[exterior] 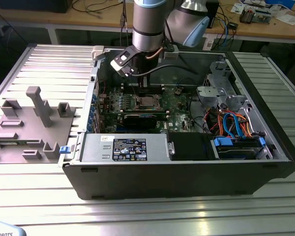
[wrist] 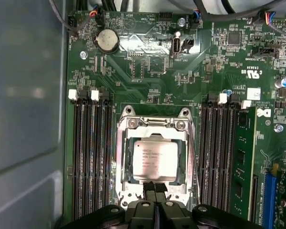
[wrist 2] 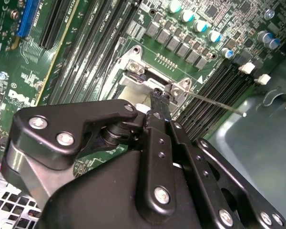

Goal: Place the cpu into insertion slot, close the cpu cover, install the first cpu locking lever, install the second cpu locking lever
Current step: 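Close the cpu cover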

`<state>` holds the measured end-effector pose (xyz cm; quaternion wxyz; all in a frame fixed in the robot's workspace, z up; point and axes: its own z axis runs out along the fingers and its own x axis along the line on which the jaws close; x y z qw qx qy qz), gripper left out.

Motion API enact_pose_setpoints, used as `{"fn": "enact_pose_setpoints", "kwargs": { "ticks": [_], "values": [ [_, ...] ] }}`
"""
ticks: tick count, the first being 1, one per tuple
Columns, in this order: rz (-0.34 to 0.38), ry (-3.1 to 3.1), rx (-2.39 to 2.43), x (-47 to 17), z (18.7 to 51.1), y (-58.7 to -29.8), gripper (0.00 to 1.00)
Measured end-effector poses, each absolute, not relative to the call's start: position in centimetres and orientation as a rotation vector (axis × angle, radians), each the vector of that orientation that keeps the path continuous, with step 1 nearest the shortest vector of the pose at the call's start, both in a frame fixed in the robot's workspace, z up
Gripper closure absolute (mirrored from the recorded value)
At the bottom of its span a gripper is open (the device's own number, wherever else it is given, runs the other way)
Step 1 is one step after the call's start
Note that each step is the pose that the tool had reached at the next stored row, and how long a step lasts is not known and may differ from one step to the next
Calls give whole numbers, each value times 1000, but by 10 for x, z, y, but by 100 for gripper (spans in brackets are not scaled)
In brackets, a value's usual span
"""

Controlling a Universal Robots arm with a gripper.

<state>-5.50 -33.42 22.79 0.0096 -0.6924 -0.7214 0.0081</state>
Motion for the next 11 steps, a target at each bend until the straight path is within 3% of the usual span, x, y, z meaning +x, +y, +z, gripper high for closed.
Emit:
{"fn": "enact_pose_setpoints", "kwargs": {
  "ticks": [11],
  "values": [
    [26, -2253, -2162, -60, 225, -334, 89]
  ]
}}
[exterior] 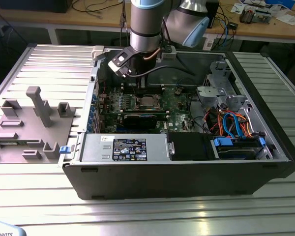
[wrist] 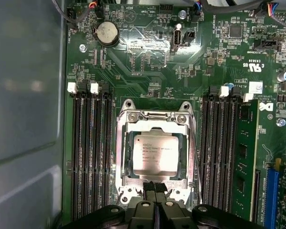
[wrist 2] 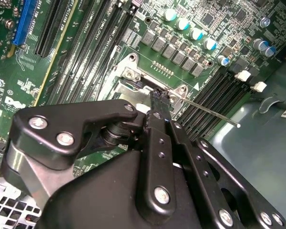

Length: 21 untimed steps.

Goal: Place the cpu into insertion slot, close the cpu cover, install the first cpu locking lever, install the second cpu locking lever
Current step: 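Close the cpu cover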

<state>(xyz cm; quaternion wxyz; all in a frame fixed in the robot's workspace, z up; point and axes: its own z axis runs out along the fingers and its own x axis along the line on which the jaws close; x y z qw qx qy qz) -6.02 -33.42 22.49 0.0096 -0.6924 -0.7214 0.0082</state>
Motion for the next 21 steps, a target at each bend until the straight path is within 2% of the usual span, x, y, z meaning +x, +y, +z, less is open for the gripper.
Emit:
{"fn": "enact_pose_setpoints", "kwargs": {
  "ticks": [21],
  "values": [
    [27, -2255, -2160, -56, 205, -334, 89]
  ]
}}
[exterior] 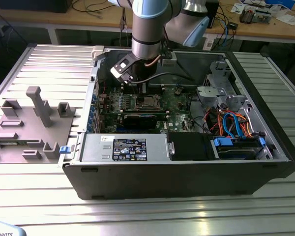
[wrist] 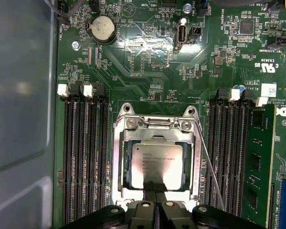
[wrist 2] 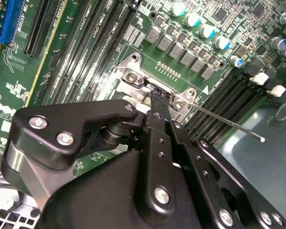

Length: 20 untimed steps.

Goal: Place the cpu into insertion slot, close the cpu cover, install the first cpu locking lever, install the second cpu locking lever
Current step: 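Close the cpu cover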

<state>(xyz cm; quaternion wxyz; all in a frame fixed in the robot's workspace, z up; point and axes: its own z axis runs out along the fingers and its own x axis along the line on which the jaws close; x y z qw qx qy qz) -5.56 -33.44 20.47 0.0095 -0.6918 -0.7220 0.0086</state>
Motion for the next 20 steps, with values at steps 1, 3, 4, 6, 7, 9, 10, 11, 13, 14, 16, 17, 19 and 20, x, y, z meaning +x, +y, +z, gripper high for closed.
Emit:
{"fn": "enact_pose_setpoints", "kwargs": {
  "ticks": [1, 3, 4, 6, 7, 9, 10, 11, 13, 14, 16, 17, 19, 20],
  "values": [
    [26, -2255, -2160, -55, 204, -334, 89],
    [26, -2255, -2160, -54, 204, -335, 89],
    [26, -2255, -2159, -52, 204, -335, 89],
    [24, -2255, -2156, -46, 204, -335, 89],
    [23, -2256, -2154, -44, 204, -335, 89],
    [20, -2256, -2154, -44, 207, -334, 89],
    [23, -2256, -2154, -44, 211, -335, 89],
    [23, -2256, -2154, -44, 213, -334, 89],
    [23, -2256, -2154, -44, 217, -335, 89],
    [23, -2256, -2154, -44, 218, -335, 89],
    [23, -2256, -2154, -44, 221, -335, 89],
    [23, -2256, -2154, -44, 221, -335, 89],
    [23, -2256, -2154, -44, 222, -335, 89],
    [23, -2256, -2154, -44, 222, -334, 89]
  ]
}}
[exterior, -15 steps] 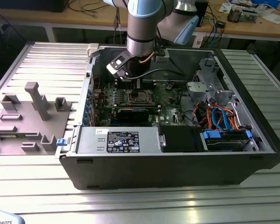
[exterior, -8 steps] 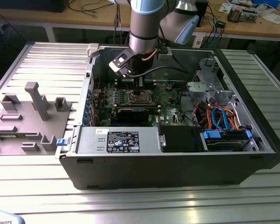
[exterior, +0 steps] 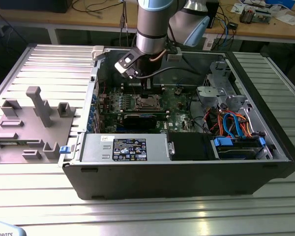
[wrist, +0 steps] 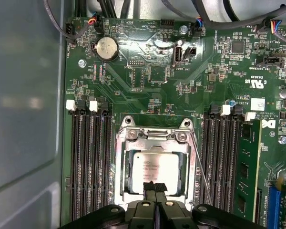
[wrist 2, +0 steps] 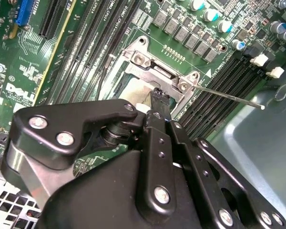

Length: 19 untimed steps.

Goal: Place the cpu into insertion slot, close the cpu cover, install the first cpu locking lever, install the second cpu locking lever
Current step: 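Close the cpu cover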

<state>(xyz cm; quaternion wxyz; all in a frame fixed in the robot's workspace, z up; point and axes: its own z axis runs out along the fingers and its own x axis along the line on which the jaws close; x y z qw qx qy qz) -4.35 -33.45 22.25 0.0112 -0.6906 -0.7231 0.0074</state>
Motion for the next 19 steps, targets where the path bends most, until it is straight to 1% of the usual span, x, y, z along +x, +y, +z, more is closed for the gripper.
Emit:
{"fn": "enact_pose_setpoints", "kwargs": {
  "ticks": [10, 19],
  "values": [
    [24, -2256, -2154, -44, 224, -335, 89],
    [23, -2256, -2154, -44, 248, -335, 89]
  ]
}}
